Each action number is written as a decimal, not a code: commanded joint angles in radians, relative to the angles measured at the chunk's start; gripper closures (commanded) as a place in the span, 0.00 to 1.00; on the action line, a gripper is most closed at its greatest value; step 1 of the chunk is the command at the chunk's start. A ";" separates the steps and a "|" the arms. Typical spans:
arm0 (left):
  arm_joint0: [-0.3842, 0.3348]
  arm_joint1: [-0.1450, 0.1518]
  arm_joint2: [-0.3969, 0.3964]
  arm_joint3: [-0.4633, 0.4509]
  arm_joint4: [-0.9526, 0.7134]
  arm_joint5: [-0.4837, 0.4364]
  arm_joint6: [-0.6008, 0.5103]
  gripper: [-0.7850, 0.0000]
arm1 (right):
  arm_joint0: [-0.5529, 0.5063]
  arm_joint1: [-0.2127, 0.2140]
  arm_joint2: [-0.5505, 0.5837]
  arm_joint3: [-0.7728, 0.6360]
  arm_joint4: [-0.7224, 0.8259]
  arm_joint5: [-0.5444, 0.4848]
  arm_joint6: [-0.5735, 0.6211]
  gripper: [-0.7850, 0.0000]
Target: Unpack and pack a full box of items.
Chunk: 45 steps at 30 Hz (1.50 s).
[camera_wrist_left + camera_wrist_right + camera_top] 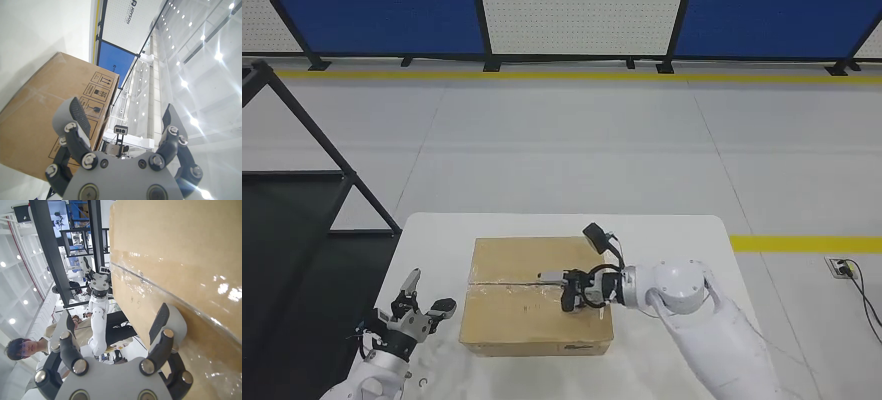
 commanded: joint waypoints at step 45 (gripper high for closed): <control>0.046 0.006 -0.076 -0.047 -0.037 -0.094 -0.076 0.00 | -0.290 0.093 0.391 -0.100 0.191 -0.220 -0.321 0.00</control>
